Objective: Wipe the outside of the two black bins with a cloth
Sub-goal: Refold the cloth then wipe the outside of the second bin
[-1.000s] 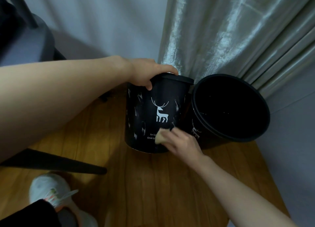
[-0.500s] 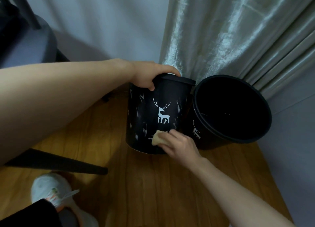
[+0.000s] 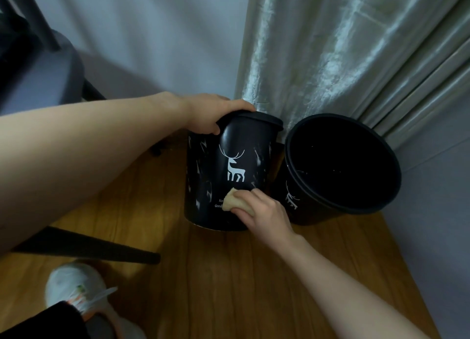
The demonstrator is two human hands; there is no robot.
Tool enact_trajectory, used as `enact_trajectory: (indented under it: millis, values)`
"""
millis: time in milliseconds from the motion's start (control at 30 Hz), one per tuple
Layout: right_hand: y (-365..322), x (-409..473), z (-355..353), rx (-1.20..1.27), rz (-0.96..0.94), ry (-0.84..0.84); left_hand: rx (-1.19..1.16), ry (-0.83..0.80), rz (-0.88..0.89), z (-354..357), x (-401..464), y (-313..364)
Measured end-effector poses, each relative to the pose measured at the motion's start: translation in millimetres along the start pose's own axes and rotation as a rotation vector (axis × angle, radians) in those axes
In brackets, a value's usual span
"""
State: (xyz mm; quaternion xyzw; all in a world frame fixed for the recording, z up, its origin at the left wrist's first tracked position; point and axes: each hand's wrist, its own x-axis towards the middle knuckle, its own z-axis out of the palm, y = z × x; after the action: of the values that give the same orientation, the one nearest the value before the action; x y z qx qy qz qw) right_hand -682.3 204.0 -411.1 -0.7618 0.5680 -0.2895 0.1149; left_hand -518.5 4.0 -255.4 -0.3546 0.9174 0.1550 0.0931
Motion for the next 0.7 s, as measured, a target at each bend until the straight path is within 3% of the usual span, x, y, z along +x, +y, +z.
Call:
enact_trajectory:
  millis: [67,200,433,600,700]
  values:
    - [2,-6,2,-0.061,-0.069,-0.006,0.005,-0.018,0.009,0,0,1]
    - [16,-18,0,-0.187,-0.362,-0.179,0.045,-0.026,0.003,3,1,0]
    - [4,7,-4,-0.178,-0.118,0.047,0.087,-0.004,0.01,3,3,2]
    - [11,-27,4,-0.174,-0.332,-0.159,0.064,-0.02,0.008,1,3,1]
    - [11,-19,2,-0.145,-0.265,-0.132,0.007,0.011,0.009,1,4,5]
